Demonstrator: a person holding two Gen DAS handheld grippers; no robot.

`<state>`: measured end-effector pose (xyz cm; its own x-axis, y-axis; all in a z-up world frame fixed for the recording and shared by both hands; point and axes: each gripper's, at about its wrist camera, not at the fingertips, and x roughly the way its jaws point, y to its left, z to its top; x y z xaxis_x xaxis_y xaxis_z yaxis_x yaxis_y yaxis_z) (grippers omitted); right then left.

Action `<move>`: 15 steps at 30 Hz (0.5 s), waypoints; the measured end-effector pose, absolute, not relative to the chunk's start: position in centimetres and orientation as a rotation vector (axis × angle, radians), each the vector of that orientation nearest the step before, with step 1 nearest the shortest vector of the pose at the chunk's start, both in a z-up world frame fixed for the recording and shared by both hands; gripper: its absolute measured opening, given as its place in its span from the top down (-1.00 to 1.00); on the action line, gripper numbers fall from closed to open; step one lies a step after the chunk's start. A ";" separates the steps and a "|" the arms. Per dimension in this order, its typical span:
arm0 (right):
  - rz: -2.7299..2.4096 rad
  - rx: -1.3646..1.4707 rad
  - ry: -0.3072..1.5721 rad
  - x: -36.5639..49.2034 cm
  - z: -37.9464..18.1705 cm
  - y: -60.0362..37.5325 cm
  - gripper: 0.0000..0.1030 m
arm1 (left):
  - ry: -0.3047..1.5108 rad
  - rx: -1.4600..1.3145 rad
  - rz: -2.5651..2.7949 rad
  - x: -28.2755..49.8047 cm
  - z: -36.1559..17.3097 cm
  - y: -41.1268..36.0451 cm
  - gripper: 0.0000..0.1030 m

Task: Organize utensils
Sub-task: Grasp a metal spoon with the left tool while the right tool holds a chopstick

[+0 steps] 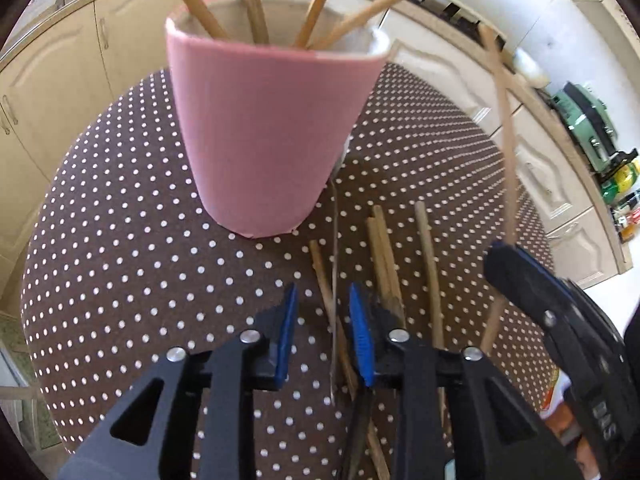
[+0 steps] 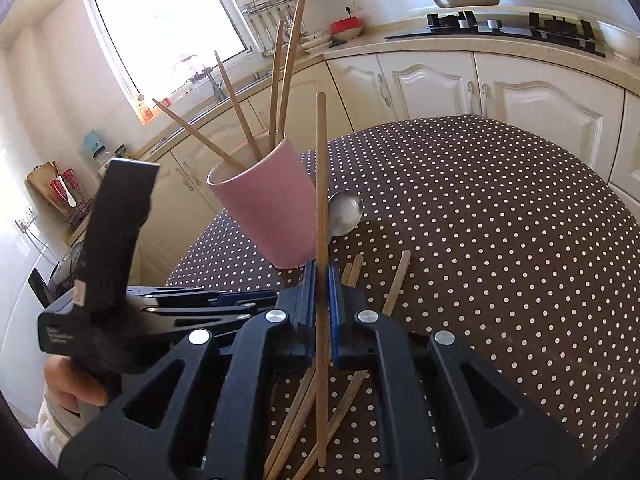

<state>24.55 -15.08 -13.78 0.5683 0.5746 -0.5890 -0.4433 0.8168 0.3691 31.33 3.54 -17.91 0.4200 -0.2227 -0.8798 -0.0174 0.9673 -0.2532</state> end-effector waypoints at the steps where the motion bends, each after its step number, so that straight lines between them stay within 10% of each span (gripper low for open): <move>1: 0.601 0.188 0.760 24.6 -13.8 -15.1 0.88 | 1.133 -0.232 -0.113 31.9 -17.9 3.2 0.63; 15: 0.596 0.193 0.807 26.0 -14.9 -15.6 0.88 | 1.151 -0.176 -0.081 37.0 -17.8 1.4 0.81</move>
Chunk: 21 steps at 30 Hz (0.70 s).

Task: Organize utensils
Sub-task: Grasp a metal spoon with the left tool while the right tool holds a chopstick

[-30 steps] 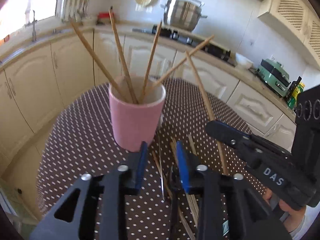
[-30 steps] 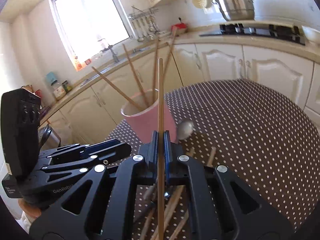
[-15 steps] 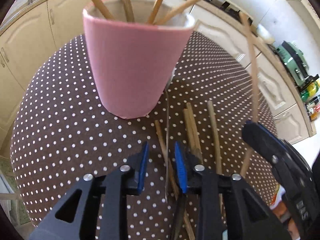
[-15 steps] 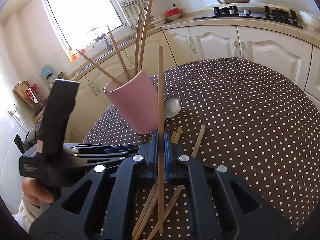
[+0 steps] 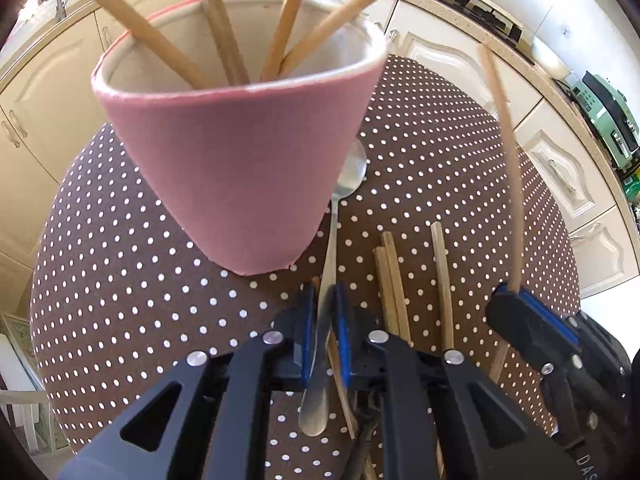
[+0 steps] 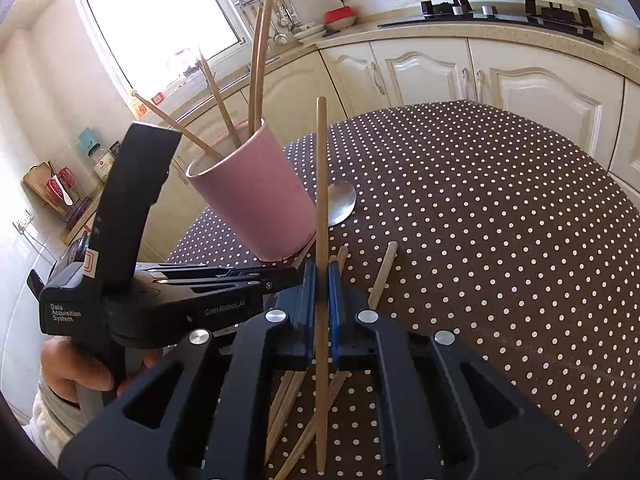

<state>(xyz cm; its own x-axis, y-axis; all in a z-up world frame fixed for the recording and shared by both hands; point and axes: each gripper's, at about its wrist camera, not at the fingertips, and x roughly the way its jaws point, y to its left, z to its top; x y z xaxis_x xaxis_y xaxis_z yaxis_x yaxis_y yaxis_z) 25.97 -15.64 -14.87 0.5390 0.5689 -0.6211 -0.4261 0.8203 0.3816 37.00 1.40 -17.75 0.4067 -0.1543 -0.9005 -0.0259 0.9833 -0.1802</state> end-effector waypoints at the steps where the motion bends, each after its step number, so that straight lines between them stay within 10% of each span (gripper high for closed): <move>1: 0.595 0.195 0.811 26.0 -15.0 -15.6 0.88 | 1.152 -0.173 -0.081 37.0 -17.8 1.4 0.83; 21: 0.606 0.207 0.809 24.4 -14.7 -15.8 0.88 | 1.086 -0.131 -0.175 29.3 -16.7 0.3 0.86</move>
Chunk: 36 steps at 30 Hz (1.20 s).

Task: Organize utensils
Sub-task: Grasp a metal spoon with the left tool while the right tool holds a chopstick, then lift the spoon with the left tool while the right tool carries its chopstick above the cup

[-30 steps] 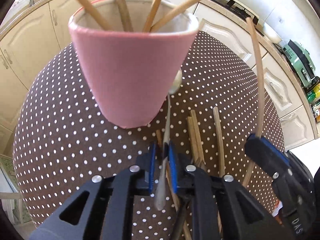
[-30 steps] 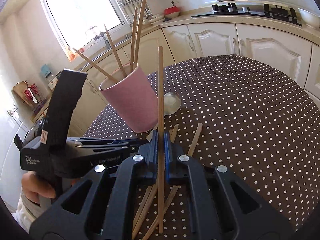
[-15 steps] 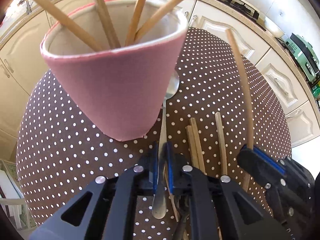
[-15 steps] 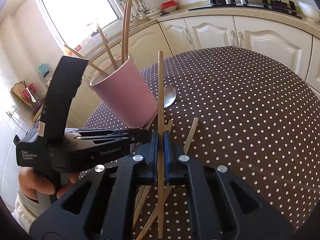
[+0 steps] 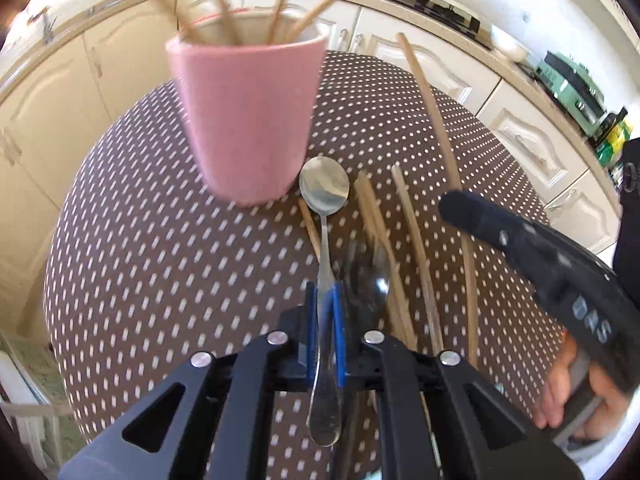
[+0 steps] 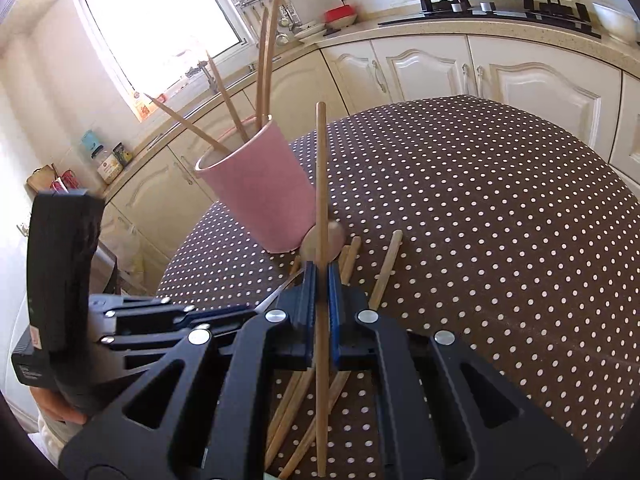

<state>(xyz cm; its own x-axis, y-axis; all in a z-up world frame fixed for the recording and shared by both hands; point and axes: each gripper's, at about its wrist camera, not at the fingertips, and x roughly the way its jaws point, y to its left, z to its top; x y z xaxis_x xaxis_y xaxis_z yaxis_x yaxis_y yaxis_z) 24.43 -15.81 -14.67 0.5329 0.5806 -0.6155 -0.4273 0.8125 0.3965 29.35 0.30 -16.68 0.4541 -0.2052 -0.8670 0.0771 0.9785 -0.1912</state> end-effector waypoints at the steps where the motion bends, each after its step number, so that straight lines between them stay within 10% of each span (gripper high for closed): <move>1: 0.609 0.207 0.811 24.2 -14.7 -15.6 0.88 | 1.084 -0.133 -0.174 28.8 -16.7 0.5 0.86; 18: 0.633 0.184 0.827 23.2 -14.3 -13.0 0.88 | 1.110 -0.121 -0.093 30.2 -17.8 3.7 0.55; 22: 0.630 0.189 0.825 23.5 -14.2 -13.1 0.88 | 1.111 -0.105 -0.084 31.6 -18.3 3.0 0.94; 36: 0.625 0.294 0.521 20.6 -9.9 -15.9 0.88 | 0.680 -0.152 -0.134 25.6 -11.3 0.9 0.94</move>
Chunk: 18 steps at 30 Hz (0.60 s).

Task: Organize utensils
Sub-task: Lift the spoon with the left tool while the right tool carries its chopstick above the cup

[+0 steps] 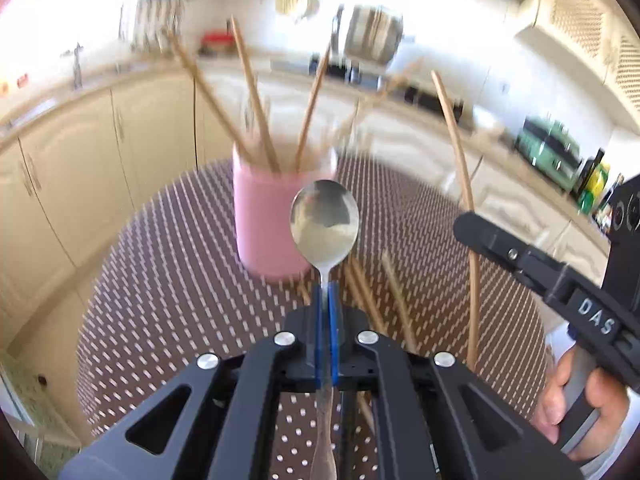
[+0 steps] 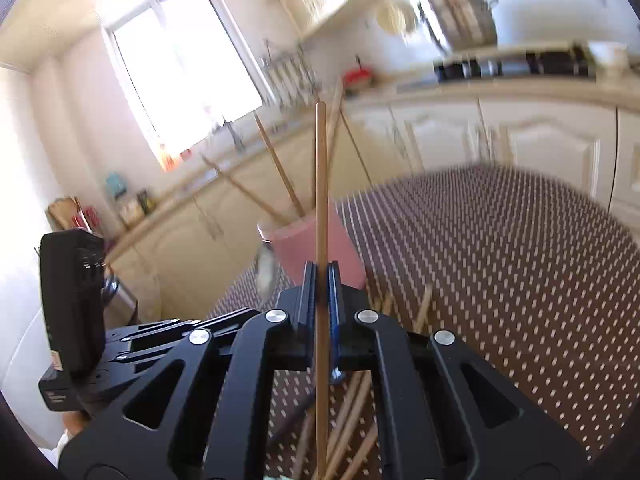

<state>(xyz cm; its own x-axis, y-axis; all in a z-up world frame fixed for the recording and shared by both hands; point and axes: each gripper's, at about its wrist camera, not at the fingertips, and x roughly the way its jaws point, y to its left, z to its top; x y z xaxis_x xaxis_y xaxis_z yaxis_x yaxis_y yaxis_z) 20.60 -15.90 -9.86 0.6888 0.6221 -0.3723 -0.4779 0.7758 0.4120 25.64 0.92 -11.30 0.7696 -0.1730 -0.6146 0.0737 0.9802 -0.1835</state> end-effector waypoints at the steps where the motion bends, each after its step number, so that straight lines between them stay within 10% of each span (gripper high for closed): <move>1: 0.629 0.297 0.475 20.1 -9.2 -16.0 0.88 | 0.650 -0.153 -0.125 25.1 -10.6 1.3 0.94; 18: 0.701 0.234 0.172 25.7 -2.4 -9.4 0.88 | 0.182 -0.259 -0.093 28.4 -1.9 5.0 0.94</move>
